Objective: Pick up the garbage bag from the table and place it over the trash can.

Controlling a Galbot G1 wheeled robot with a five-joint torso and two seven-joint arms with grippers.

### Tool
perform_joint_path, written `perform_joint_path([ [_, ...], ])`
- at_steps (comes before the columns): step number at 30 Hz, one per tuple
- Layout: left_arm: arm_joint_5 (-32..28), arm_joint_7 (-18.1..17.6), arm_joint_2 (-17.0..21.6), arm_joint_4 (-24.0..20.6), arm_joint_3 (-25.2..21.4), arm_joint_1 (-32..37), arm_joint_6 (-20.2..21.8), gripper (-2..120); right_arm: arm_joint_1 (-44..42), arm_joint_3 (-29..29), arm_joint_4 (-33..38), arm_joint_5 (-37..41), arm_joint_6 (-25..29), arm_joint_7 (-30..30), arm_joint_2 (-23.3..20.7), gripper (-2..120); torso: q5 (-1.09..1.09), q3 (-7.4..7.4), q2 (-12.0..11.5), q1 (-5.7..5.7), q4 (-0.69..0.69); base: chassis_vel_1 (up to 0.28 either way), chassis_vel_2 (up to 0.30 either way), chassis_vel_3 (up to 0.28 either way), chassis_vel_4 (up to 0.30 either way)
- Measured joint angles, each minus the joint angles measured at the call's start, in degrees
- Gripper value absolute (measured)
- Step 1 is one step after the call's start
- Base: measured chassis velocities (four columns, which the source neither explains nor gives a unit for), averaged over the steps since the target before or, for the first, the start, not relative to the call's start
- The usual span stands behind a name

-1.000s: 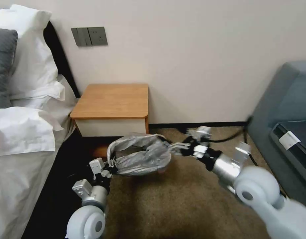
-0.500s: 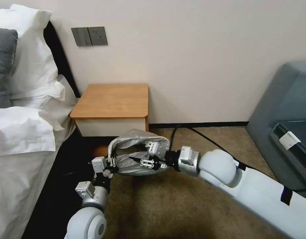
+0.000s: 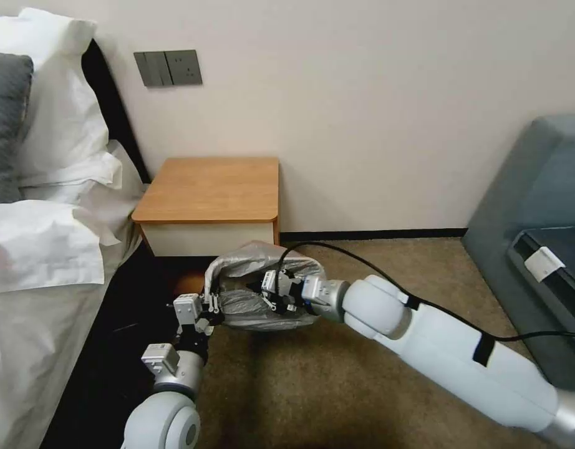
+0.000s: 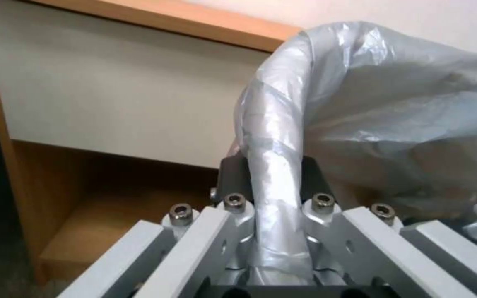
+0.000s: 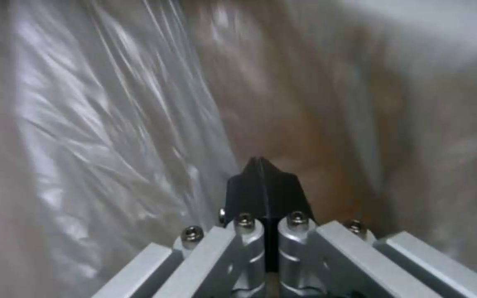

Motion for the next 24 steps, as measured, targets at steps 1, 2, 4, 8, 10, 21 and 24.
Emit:
perform_joint_path([
  [1,0.03,0.09,-0.02,-0.15,0.03,0.03,-0.06,6,0.17,-0.37,-0.76,-0.28,-0.11,0.34,0.27,0,0.0,0.0,0.0,0.0,0.0,0.0,0.0,0.0,0.0],
  [2,0.2,0.23,-0.08,-0.36,0.09,0.1,-0.16,6,0.36,-0.72,-1.58,-0.83,-0.18,0.78,0.56,0,0.0,0.0,0.0,0.0,0.0,0.0,0.0,0.0,0.0],
  [4,1.45,0.85,-0.19,-0.62,0.2,0.33,-0.63,6,0.6,-1.26,-2.78,-2.11,-0.31,1.89,1.12,0,0.0,0.0,0.0,0.0,-0.01,0.0,0.0,0.0,0.0],
  [8,4.04,1.74,-0.36,-0.64,0.35,0.65,-1.81,6,0.97,-2.12,-3.64,-3.79,-1.4,3.3,2.05,0,0.0,0.0,0.0,0.0,0.0,0.0,0.0,0.0,0.0],
  [10,4.48,1.9,-0.39,-0.64,0.38,0.71,-2.06,6,1.09,-2.52,-3.84,-4.2,-1.91,3.93,2.34,0,0.0,0.0,0.0,0.0,0.0,0.0,0.0,0.0,0.0],
  [21,5.51,2.17,-0.97,-0.61,1.17,0.92,-2.53,6,1.63,-4.82,-6.08,-6.43,-6.92,9.79,5.11,0,0.0,0.0,0.0,0.0,0.0,0.0,0.0,0.0,0.0],
  [24,5.63,2.24,-1.05,-0.81,1.31,1.12,-2.54,6,1.73,-4.95,-6.0,-6.41,-8.42,9.78,5.36,0,0.0,0.0,0.0,0.0,0.0,0.0,0.0,0.0,0.0],
])
